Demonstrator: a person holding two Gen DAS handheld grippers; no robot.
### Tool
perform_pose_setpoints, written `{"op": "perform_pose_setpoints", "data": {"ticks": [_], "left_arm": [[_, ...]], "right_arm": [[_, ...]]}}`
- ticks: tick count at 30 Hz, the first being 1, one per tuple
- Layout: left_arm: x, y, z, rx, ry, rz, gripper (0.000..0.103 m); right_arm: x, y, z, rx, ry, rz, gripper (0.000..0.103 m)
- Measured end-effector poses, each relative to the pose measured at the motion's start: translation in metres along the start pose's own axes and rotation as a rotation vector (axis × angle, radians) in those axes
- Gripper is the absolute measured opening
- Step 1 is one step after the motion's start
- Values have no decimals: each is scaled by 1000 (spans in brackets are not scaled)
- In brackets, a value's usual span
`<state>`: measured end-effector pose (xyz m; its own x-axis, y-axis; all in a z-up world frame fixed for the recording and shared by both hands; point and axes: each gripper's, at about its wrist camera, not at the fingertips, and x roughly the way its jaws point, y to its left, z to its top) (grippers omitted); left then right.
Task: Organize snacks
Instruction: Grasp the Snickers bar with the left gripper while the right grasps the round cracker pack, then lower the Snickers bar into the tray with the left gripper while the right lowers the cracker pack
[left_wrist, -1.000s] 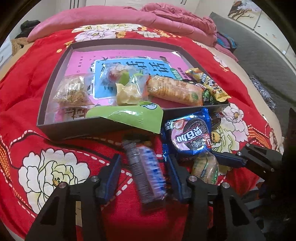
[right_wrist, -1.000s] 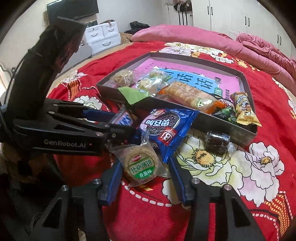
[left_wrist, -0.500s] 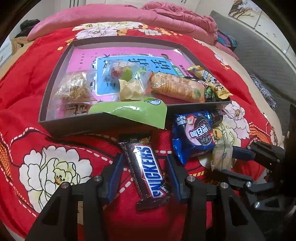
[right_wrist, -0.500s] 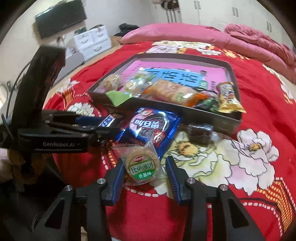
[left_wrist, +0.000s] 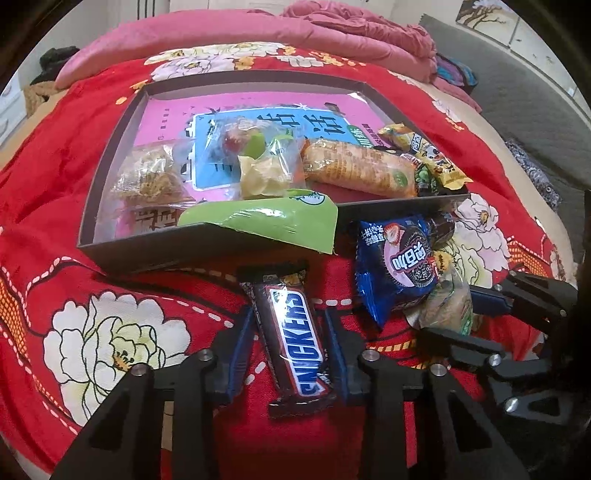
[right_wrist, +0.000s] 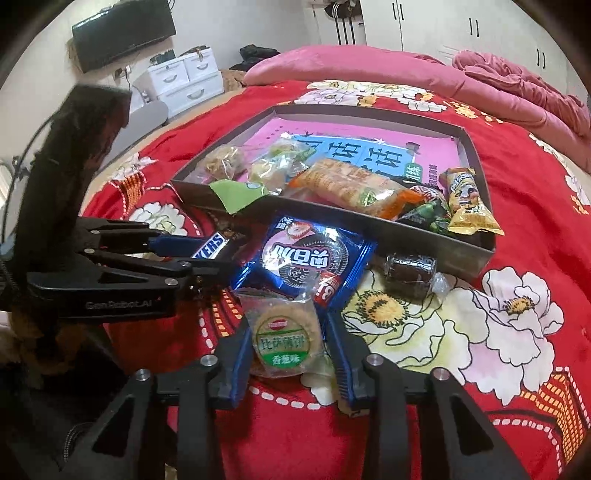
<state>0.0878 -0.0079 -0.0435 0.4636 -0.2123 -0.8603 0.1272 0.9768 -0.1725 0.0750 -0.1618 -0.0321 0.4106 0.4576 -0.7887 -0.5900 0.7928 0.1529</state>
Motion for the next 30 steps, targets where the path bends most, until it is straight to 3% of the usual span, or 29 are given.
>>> {"op": "perform_pose_setpoints", "data": {"ticks": [8, 20, 30], "left_arm": [[-8, 7, 1, -28, -6, -38, 30], [-36, 23, 6, -91, -106, -54, 30], [-50, 50, 15, -180, -183, -46, 30]], "right_arm": [[-18, -20, 3, 122, -76, 92, 34], [-30, -57, 5, 289, -154, 87, 34], [-30, -61, 13, 318, -183, 85, 34]]}}
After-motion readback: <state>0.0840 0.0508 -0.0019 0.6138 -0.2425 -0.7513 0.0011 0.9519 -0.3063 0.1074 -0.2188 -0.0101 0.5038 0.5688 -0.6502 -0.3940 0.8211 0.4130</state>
